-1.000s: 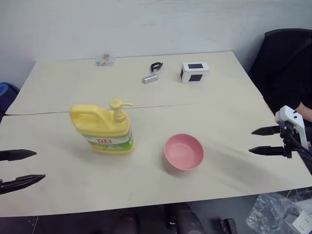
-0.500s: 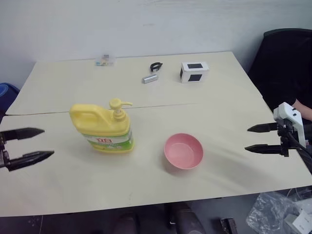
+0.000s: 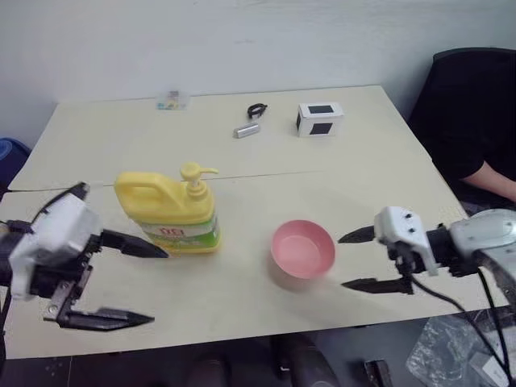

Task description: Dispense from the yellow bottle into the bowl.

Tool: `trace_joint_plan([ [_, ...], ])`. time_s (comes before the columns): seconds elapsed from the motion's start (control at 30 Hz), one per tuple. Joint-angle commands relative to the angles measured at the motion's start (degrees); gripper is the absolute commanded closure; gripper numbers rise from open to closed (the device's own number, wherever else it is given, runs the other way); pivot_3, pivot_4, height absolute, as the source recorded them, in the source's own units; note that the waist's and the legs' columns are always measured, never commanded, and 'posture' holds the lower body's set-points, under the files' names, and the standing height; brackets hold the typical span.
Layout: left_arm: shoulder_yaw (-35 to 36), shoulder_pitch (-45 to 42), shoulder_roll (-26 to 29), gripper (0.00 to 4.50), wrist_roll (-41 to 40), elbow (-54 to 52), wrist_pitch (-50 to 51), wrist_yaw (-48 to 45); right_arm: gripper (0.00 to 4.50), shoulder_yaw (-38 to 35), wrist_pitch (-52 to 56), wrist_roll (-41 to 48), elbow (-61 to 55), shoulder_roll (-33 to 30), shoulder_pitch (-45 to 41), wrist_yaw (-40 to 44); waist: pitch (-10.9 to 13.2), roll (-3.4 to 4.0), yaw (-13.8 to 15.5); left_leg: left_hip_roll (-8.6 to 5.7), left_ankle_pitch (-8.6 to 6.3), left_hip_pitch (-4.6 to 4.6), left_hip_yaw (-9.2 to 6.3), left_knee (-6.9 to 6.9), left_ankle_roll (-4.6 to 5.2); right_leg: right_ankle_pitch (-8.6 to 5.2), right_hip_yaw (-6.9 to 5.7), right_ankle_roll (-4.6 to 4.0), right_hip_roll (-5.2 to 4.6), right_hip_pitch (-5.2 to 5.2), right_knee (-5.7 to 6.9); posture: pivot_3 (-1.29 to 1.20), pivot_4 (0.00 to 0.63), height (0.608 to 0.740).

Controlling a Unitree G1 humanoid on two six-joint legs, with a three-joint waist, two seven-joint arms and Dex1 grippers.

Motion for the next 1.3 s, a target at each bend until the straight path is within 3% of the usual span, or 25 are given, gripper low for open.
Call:
trace_joint_plan([
  [0.03, -4.1, -0.2, 0.2, 0.00, 3.6, -1.5, -4.4, 0.3, 0.98, 6.5, -1.4, -4.4, -2.5, 4.5, -1.7, -5.8, -0.1, -0.23, -0.1, 0.02, 0.00, 0.04, 0.01, 0.01, 0.00, -0.01, 0.04, -0.03, 0.07, 0.01, 0.00, 0.00, 0.150, 0.740],
  [0.1, -7.0, -1.6, -0.1, 0.00, 4.1, -1.5, -5.2, 1.9, 1.65, 10.4, -2.2, -8.0, -1.5, 6.9, -2.6, -8.5, -0.1, -0.30, -0.1, 0.03, 0.00, 0.04, 0.01, 0.01, 0.01, 0.00, 0.13, -0.07, 0.13, 0.00, 0.00, 0.00, 0.150, 0.740],
  [0.23, -13.6, -7.5, -2.2, 0.00, 5.4, -0.5, -6.1, 7.9, 1.65, 15.4, 0.9, -10.3, -0.9, 12.2, -3.6, -13.7, -0.1, -0.36, 0.0, 0.02, 0.00, -0.02, 0.03, 0.02, 0.01, 0.01, 0.15, -0.05, 0.12, -0.06, -0.01, 0.00, 0.150, 0.740],
  [0.37, -15.9, -11.7, -3.9, 0.00, 2.8, -1.0, -3.7, 11.1, 1.65, 18.8, -0.9, -14.7, 0.2, 13.4, -2.8, -16.4, -0.1, -0.41, 0.1, 0.01, -0.04, -0.05, 0.03, 0.03, 0.08, 0.06, 0.15, 0.02, 0.09, -0.06, 0.01, 0.00, 0.150, 0.740],
  [0.47, -16.5, -14.0, -4.2, 0.00, 0.3, -1.6, -1.7, 12.5, 2.28, 20.9, -2.7, -17.2, 1.1, 14.0, -1.9, -17.5, -0.1, -0.49, 0.0, 0.00, -0.08, -0.06, 0.03, 0.05, 0.12, 0.09, 0.15, 0.06, 0.08, -0.06, 0.00, 0.00, 0.150, 0.740],
  [0.57, -16.7, -15.3, -3.8, 0.00, -1.2, -2.0, -0.4, 12.9, 3.28, 21.6, -4.1, -18.9, 1.8, 13.9, -1.2, -17.8, -0.1, -0.49, 0.0, 0.00, -0.11, -0.05, 0.03, 0.05, 0.14, 0.09, 0.19, 0.07, 0.10, -0.06, 0.01, 0.00, 0.150, 0.740],
  [0.97, -18.9, -19.4, -3.8, 0.00, -3.8, -2.5, 1.6, 13.7, 3.28, 22.8, -6.4, -22.1, 6.3, 17.3, -1.0, -19.3, -0.2, -0.53, 0.0, -0.03, -0.10, 0.02, 0.02, 0.14, 0.14, 0.10, 0.27, 0.06, 0.17, -0.04, 0.12, 0.00, 0.150, 0.740],
  [1.07, -19.1, -20.6, -3.9, 0.00, -4.5, -2.0, 2.2, 14.0, 3.82, 21.0, -7.3, -21.4, 7.0, 18.9, -0.6, -20.2, -0.2, -0.54, 0.0, -0.04, -0.10, 0.01, 0.05, 0.15, 0.14, 0.10, 0.30, 0.07, 0.17, -0.05, 0.12, 0.00, 0.150, 0.740],
  [1.13, -18.9, -21.1, -3.9, 0.00, -5.0, -1.8, 2.7, 14.3, 4.47, 20.1, -7.9, -20.9, 6.7, 18.8, -0.1, -19.9, -0.2, -0.55, 0.0, -0.04, -0.10, 0.01, 0.05, 0.15, 0.14, 0.10, 0.30, 0.07, 0.17, -0.05, 0.13, 0.00, 0.150, 0.740],
  [1.3, -17.0, -24.4, -4.5, 0.00, -9.2, 0.3, 5.5, 16.8, 4.47, 18.8, -8.9, -21.0, 5.2, 16.8, 0.6, -17.7, -0.2, -0.57, 0.1, -0.04, -0.11, 0.01, 0.03, 0.16, 0.14, 0.10, 0.30, 0.07, 0.17, -0.05, 0.14, 0.00, 0.150, 0.740],
])
